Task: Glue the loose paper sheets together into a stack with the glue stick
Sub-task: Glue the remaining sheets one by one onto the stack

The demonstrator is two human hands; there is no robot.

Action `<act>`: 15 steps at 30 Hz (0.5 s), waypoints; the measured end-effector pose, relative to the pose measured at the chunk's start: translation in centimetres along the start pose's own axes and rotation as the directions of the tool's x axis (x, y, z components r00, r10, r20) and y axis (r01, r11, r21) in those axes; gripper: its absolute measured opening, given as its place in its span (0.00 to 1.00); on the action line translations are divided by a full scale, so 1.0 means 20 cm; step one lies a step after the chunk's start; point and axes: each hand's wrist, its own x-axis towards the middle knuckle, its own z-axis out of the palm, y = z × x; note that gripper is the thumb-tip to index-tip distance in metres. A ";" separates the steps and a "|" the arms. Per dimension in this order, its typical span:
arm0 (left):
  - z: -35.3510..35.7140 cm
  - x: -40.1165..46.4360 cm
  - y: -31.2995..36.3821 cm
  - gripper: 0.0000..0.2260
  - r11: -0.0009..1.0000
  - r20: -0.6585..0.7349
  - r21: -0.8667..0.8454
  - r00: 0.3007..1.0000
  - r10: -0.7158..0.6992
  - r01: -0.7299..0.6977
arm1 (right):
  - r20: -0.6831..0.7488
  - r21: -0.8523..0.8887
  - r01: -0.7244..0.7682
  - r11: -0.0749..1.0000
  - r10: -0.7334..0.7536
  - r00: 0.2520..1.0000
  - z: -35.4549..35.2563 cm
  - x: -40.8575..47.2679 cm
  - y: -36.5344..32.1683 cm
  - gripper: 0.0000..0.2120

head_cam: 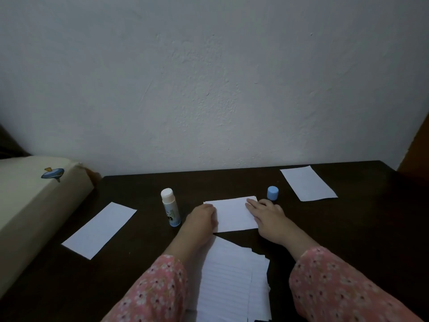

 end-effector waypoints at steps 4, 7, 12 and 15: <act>-0.07 0.01 0.00 0.20 0.992 0.164 0.123 0.986 -0.023 0.003 | -0.014 -0.012 0.002 1.000 -0.002 1.000 0.03 -0.05 0.00 0.28; -0.09 -0.02 0.03 0.16 0.993 0.180 0.111 0.983 -0.045 0.025 | 0.021 -0.025 -0.010 1.000 0.010 1.000 0.02 -0.05 -0.02 0.29; -0.07 -0.22 0.01 0.14 0.975 -0.230 -0.221 0.969 -0.088 0.036 | -0.096 0.161 -0.033 0.986 0.049 0.994 0.00 -0.04 -0.03 0.26; -0.13 -0.32 -0.05 0.04 0.933 -0.358 -0.356 0.915 -0.188 0.053 | -0.229 0.195 -0.046 0.980 0.091 0.969 -0.01 -0.03 -0.04 0.23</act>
